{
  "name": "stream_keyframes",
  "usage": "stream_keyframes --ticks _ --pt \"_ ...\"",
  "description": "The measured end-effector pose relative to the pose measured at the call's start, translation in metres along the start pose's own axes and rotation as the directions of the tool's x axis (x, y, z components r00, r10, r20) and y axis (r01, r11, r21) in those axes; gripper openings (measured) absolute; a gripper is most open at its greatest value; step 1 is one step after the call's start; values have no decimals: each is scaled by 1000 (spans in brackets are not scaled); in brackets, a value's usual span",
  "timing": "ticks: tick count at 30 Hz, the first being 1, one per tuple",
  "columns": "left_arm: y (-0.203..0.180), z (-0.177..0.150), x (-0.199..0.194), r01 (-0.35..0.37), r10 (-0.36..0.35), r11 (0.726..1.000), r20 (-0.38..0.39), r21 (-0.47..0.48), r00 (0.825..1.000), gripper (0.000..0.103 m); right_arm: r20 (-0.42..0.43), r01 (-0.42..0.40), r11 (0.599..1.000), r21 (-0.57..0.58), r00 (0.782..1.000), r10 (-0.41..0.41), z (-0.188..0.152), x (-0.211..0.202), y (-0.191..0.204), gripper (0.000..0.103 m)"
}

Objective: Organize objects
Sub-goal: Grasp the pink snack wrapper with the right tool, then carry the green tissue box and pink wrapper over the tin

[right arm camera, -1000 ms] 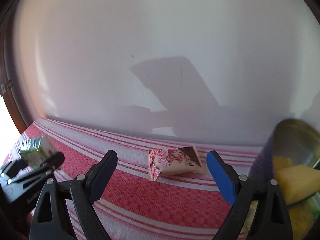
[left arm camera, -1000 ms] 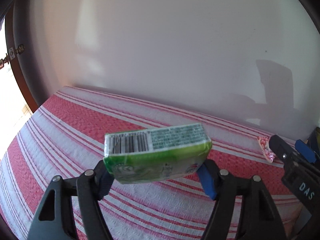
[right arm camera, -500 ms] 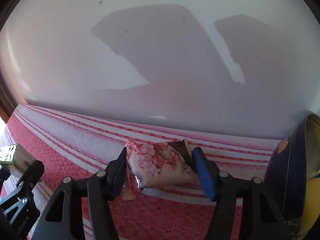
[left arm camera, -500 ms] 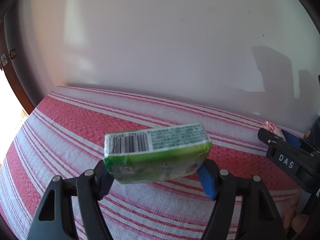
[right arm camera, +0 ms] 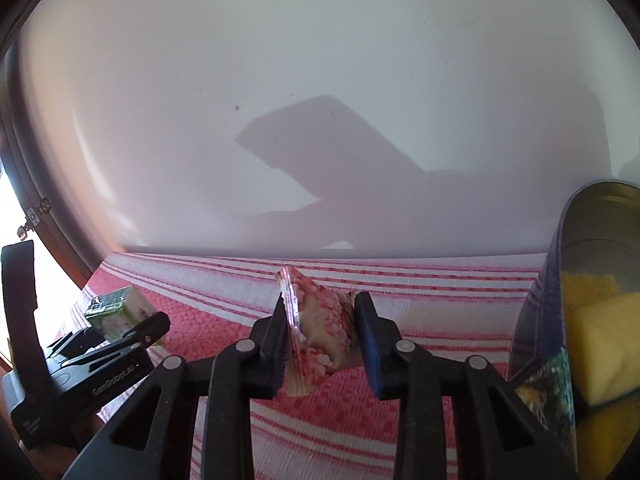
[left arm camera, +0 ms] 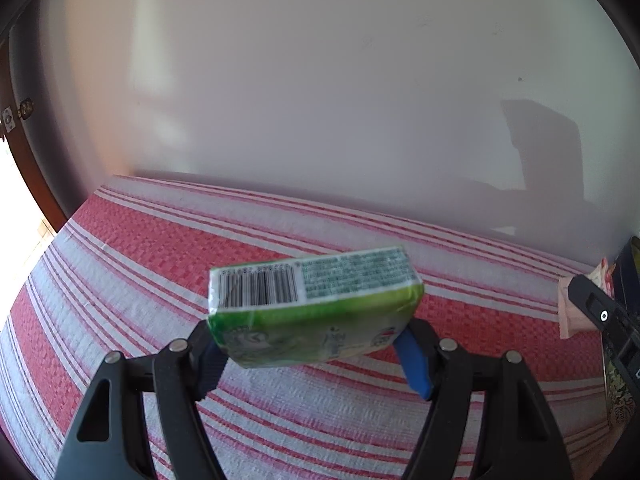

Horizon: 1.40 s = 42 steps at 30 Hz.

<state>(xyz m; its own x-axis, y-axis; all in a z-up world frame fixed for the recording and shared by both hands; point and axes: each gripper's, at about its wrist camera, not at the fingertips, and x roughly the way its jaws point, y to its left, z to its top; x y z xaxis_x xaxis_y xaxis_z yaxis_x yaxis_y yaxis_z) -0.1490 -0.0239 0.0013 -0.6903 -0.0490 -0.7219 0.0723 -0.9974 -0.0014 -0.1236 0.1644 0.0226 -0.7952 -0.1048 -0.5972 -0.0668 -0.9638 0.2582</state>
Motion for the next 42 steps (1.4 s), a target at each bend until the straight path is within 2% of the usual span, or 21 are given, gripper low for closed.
stream_keyframes --ticks 8,9,14,16,17,19,26,31,34,42 --pt "-4 -3 -4 -6 5 1000 25 19 1000 72 -15 -6 1000 26 1000 7 -5 -7 -5 31" --pt "-2 -3 -4 -5 4 1000 26 20 1000 72 -16 -7 1000 27 1000 7 -8 0 5 31" --pt "1 -6 -4 5 -5 1000 22 17 1000 72 -35 14 1000 25 999 -13 -21 -15 5 30" --pt "1 -8 -8 9 -9 1000 38 13 999 72 -38 31 999 25 999 -30 -26 -23 1 27" --pt "1 -10 -11 14 -14 1000 51 11 999 72 -41 35 999 31 999 -33 -30 -11 14 26" --pt "0 -14 -18 30 -31 999 75 15 997 72 -41 26 999 48 999 -24 -35 -13 15 22" --pt "-11 -35 -52 48 -55 998 151 47 987 72 -16 32 998 53 999 -31 -46 -29 17 22" --pt "-22 -52 -79 28 -47 996 220 88 974 72 25 5 999 48 1000 -6 -55 -51 23 22" --pt "-24 -61 -86 39 -60 994 225 100 973 72 57 12 999 31 998 -14 -61 -66 27 22" --pt "-39 -80 -111 62 -88 992 247 112 965 72 171 111 992 -61 980 -99 -75 -100 44 22"
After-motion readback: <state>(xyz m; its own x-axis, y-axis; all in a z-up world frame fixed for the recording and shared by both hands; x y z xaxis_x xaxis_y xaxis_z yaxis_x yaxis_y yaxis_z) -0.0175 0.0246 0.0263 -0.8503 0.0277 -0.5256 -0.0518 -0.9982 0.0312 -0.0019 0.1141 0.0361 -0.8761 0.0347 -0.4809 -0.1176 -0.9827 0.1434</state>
